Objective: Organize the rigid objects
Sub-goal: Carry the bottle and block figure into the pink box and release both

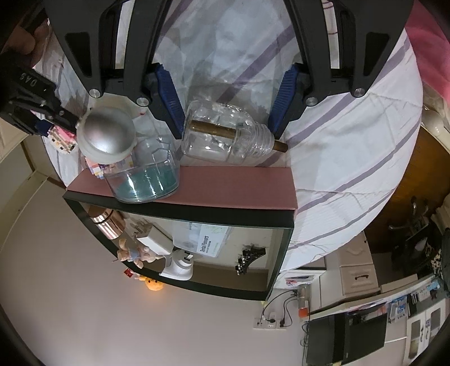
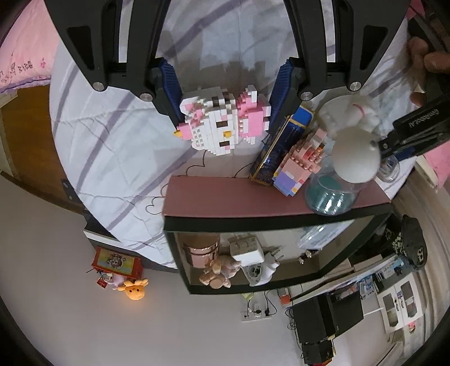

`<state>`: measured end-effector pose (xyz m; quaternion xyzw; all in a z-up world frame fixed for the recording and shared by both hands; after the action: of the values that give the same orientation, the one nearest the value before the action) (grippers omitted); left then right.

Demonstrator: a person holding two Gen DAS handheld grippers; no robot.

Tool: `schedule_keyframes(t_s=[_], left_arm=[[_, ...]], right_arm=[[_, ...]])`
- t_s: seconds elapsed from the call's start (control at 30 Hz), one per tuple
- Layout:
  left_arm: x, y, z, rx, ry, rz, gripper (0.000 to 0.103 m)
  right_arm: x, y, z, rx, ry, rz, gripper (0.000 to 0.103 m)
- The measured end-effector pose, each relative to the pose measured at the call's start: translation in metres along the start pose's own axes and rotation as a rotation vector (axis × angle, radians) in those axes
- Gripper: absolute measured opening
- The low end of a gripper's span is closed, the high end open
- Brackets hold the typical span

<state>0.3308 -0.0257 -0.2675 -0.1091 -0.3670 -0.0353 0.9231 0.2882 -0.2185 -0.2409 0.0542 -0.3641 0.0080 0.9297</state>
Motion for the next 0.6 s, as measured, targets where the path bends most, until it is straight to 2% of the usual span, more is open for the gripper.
schedule_keyframes(t_s=[0.33, 0.47, 0.6], left_arm=[[0.010, 0.000, 0.039, 0.003, -0.062, -0.019, 0.062], [0.023, -0.003, 0.055, 0.007, -0.087, -0.026, 0.062], [0.046, -0.009, 0.078, 0.019, -0.146, -0.054, 0.062]], right_arm=[[0.017, 0.010, 0.036, 0.025, -0.067, 0.007, 0.057], [0.031, 0.017, 0.050, 0.041, -0.100, 0.016, 0.057], [0.052, 0.025, 0.066, 0.058, -0.146, 0.028, 0.057]])
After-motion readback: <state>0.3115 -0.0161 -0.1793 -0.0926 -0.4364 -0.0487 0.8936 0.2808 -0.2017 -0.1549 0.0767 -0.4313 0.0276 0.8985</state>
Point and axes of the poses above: each gripper's, at about its wrist camera, not at the fingertips, and z roughly against the way its jaws point, y to its left, x to its top, the point moved 9 cm from there along -z, roughly the way its jaws point, and after that the axes turned 4 degrees about -y, right-handed, at the moved point
